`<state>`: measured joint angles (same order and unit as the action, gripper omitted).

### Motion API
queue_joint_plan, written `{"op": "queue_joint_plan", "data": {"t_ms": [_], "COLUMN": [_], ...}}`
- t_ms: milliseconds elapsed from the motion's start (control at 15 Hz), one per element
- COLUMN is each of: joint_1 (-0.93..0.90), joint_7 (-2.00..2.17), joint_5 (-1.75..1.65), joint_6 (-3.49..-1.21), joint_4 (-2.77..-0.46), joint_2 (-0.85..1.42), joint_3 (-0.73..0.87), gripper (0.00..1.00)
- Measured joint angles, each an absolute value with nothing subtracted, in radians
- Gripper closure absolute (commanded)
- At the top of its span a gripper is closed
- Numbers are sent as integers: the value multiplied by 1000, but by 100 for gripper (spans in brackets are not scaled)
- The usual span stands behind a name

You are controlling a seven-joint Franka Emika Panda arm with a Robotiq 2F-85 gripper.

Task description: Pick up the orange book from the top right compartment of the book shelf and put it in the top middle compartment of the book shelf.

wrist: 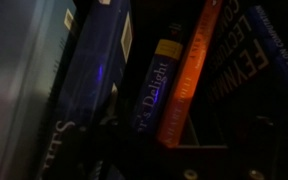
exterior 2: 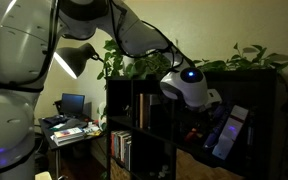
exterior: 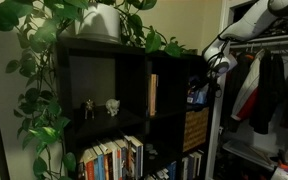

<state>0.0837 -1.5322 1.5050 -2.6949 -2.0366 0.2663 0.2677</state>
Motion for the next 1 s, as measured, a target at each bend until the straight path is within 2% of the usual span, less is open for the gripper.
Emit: {"op": "queue_joint_plan", "data": {"t_ms": [333,400,600,667,800,867,1000], "joint_1": [84,84,84,84,84,84,84], "joint_7": [-1534,-1534,-1534,-1534,-1534,-1534,-1534], "joint_5": [1516,1516,1517,1517,1517,1517,1518], "joint_6": [-2665,-2661,-2657,-2655,-2649,-2645,-2627], "joint_4": [-2023,-2022,-2019,-2018,-2018,-2018,-2016], "joint_2": [278,278,279,279,279,279,279], "joint_3": [267,266,266,266,266,266,267], "gripper": [51,49,54,62,86,92,90]}}
